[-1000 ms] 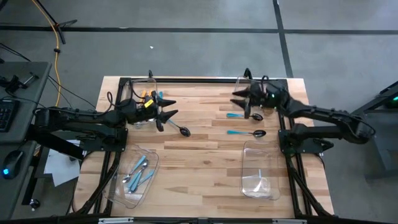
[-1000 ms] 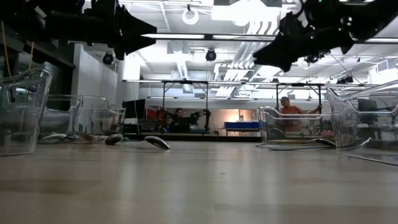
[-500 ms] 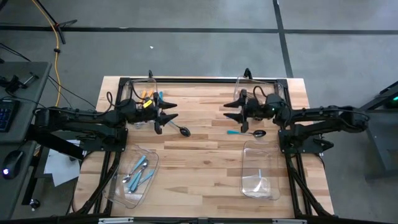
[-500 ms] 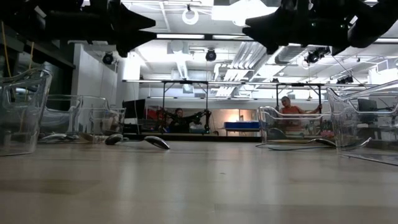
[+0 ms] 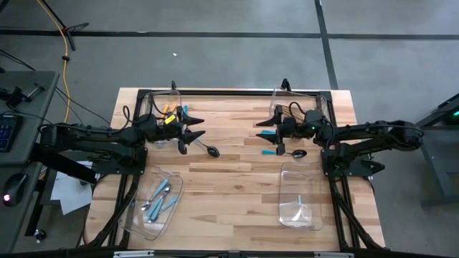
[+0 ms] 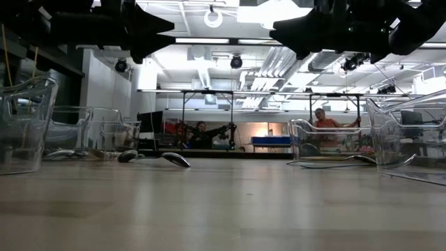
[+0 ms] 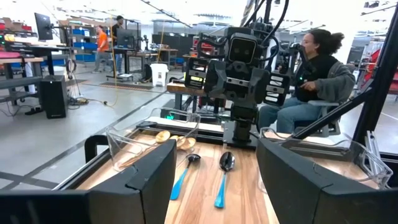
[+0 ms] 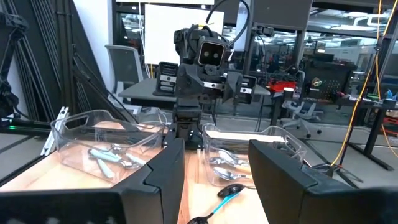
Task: Sort silverware by color (type)
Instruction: Put the blue spoon into the bottom right transparent bin
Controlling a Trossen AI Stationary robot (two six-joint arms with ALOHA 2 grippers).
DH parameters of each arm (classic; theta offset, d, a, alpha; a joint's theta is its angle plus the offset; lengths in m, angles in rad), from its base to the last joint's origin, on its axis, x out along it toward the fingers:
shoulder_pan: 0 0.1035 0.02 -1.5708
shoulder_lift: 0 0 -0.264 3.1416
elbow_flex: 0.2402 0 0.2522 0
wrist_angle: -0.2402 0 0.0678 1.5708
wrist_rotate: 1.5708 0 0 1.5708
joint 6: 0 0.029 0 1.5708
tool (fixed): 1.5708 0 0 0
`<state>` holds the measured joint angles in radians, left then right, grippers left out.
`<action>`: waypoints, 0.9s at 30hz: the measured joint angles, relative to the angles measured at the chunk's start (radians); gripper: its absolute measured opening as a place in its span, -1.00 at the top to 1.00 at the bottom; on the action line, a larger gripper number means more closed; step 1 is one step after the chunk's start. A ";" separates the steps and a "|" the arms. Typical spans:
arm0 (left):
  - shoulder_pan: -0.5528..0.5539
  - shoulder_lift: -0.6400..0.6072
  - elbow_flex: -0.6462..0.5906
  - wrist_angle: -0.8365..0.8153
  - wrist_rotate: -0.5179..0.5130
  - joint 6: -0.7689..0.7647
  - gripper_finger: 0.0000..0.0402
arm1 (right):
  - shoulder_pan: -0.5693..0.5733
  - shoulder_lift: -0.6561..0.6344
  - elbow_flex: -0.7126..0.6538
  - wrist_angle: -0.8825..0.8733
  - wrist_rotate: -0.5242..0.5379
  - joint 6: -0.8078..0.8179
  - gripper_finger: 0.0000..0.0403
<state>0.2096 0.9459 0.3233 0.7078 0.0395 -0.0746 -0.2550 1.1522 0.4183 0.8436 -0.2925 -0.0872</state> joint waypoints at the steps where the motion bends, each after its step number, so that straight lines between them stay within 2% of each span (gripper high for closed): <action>1: 0.000 0.000 0.000 0.000 0.000 0.000 -0.05 | 0.000 0.000 0.000 0.000 0.000 0.000 0.20; 14: 0.000 0.000 0.000 0.000 -0.011 0.022 -0.05 | 0.000 0.000 0.000 -0.012 -0.001 0.000 0.20; 19: 0.001 0.018 0.036 -0.048 -0.033 -0.082 -0.05 | 0.000 0.000 0.000 -0.013 -0.001 0.007 0.20; 22: 0.000 0.037 0.133 -0.252 -0.028 -0.058 -0.05 | 0.000 0.000 0.000 -0.013 -0.002 0.008 0.20; 27: 0.000 0.140 0.380 -0.794 -0.026 0.044 -0.05 | 0.000 0.000 0.000 -0.016 -0.004 0.008 0.20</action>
<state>0.2097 1.0854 0.7030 -0.0863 0.0139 -0.0305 -0.2546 1.1522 0.4183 0.8276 -0.2962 -0.0792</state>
